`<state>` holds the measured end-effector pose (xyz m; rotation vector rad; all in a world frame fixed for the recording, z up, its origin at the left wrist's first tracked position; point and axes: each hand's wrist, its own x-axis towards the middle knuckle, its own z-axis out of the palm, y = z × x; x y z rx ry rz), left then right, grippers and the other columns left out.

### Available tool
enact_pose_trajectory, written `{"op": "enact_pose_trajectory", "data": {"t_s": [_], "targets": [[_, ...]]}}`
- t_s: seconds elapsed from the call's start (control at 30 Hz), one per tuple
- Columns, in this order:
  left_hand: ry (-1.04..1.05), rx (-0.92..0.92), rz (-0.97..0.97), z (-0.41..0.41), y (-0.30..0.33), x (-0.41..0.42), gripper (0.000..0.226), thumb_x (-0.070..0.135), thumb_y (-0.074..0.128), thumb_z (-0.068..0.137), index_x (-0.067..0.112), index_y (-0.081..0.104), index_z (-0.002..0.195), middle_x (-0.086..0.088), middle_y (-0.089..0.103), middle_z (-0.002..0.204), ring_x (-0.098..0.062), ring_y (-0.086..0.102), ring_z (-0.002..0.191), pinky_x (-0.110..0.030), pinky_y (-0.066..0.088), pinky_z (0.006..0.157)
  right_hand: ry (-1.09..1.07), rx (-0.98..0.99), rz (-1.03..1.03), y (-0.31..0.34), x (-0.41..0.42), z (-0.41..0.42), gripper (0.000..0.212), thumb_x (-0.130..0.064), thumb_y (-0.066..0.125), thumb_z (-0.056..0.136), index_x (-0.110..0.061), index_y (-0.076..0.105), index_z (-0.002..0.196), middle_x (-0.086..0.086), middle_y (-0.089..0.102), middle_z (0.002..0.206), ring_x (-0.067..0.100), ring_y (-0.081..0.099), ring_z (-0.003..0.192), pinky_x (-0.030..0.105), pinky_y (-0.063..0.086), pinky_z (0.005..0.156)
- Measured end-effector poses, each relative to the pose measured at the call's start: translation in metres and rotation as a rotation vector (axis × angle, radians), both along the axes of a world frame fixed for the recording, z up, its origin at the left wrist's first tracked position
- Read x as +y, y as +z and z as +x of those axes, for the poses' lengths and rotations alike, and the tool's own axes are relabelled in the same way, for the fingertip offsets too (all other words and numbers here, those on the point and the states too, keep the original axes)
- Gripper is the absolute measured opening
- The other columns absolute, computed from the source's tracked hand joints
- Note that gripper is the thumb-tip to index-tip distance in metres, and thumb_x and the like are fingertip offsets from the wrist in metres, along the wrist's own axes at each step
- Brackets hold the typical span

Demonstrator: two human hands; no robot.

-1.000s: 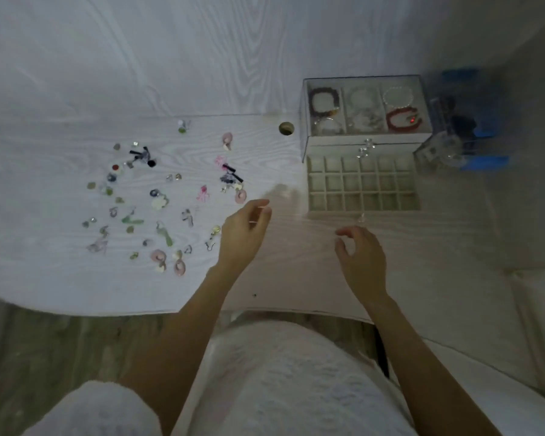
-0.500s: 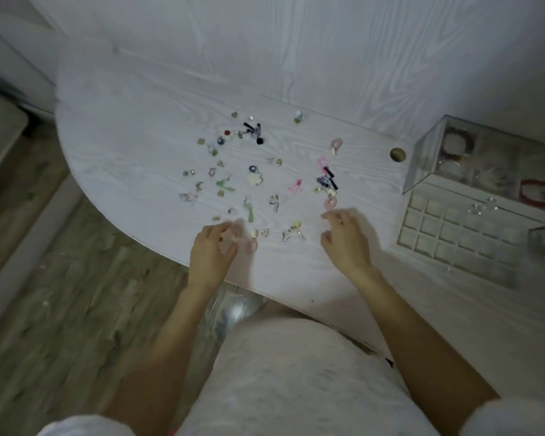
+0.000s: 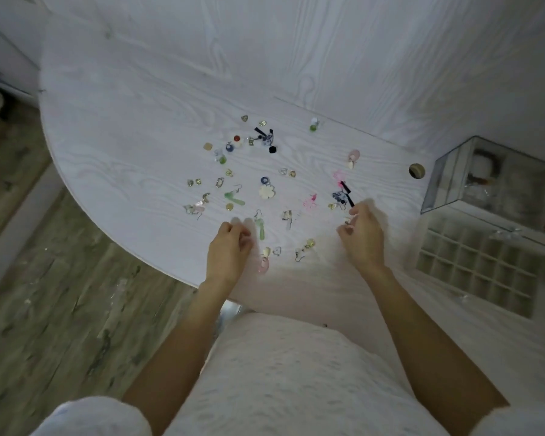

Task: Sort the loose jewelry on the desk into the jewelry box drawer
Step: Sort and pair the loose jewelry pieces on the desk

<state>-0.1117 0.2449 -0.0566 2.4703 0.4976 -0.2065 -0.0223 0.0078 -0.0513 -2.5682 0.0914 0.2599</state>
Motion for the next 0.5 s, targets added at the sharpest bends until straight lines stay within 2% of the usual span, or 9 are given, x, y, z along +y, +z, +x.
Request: {"op": "enact_pose_trajectory", "data": {"t_s": [0.13, 0.2, 0.27, 0.33, 0.37, 0.5], "targets": [[-0.09, -0.084, 0.087, 0.002, 0.002, 0.01, 0.01, 0.019, 0.063, 0.084, 0.012, 0.062, 0.091, -0.007, 0.058, 0.089, -0.025, 0.055, 0.082, -0.031, 0.038, 0.058, 0.008, -0.016, 0.019, -0.001, -0.009, -0.022, 0.014, -0.007, 0.056, 0.087, -0.002, 0.06, 0.099, 0.014, 0.057, 0.098, 0.016, 0.048, 0.079, 0.024, 0.033, 0.07], [-0.122, -0.198, 0.068, 0.005, 0.012, 0.008, 0.007, 0.02, 0.066, 0.083, 0.016, 0.064, 0.089, -0.003, 0.061, 0.088, -0.022, 0.054, 0.083, -0.031, 0.042, 0.058, -0.017, -0.043, 0.059, 0.002, -0.018, -0.032, 0.011, -0.009, 0.059, 0.087, -0.003, 0.062, 0.095, 0.01, 0.054, 0.101, 0.012, 0.048, 0.079, 0.017, 0.034, 0.072], [-0.17, -0.311, -0.049, 0.011, 0.027, -0.002, 0.006, 0.017, 0.068, 0.083, 0.016, 0.064, 0.087, -0.001, 0.064, 0.088, -0.017, 0.057, 0.079, -0.027, 0.045, 0.061, -0.04, -0.07, 0.096, 0.006, -0.026, -0.041, 0.008, -0.012, 0.061, 0.087, -0.006, 0.063, 0.093, 0.004, 0.05, 0.1, 0.008, 0.048, 0.079, 0.012, 0.033, 0.071], [-0.159, -0.294, -0.241, 0.021, 0.04, -0.022, 0.002, 0.017, 0.064, 0.086, 0.017, 0.062, 0.088, 0.002, 0.066, 0.087, -0.011, 0.06, 0.075, -0.016, 0.048, 0.063, -0.053, -0.075, 0.105, 0.007, -0.034, -0.049, 0.006, -0.013, 0.059, 0.089, -0.009, 0.061, 0.092, 0.001, 0.05, 0.097, 0.008, 0.049, 0.078, 0.017, 0.036, 0.07], [-0.164, -0.267, -0.306, 0.027, 0.042, -0.037, 0.002, 0.018, 0.062, 0.088, 0.016, 0.061, 0.089, 0.002, 0.068, 0.084, -0.009, 0.061, 0.072, -0.015, 0.049, 0.063, -0.069, -0.07, 0.108, 0.006, -0.04, -0.053, 0.005, -0.014, 0.058, 0.089, -0.01, 0.06, 0.092, 0.002, 0.052, 0.095, 0.01, 0.05, 0.077, 0.021, 0.039, 0.069], [-0.24, -0.164, -0.474, 0.043, 0.03, -0.098, 0.003, 0.018, 0.059, 0.089, 0.015, 0.057, 0.089, 0.003, 0.067, 0.073, -0.01, 0.066, 0.067, -0.033, 0.056, 0.065, -0.195, -0.051, 0.117, -0.001, -0.057, -0.064, 0.006, -0.016, 0.057, 0.09, -0.011, 0.057, 0.093, 0.006, 0.06, 0.09, 0.015, 0.053, 0.076, 0.03, 0.042, 0.068]]}}
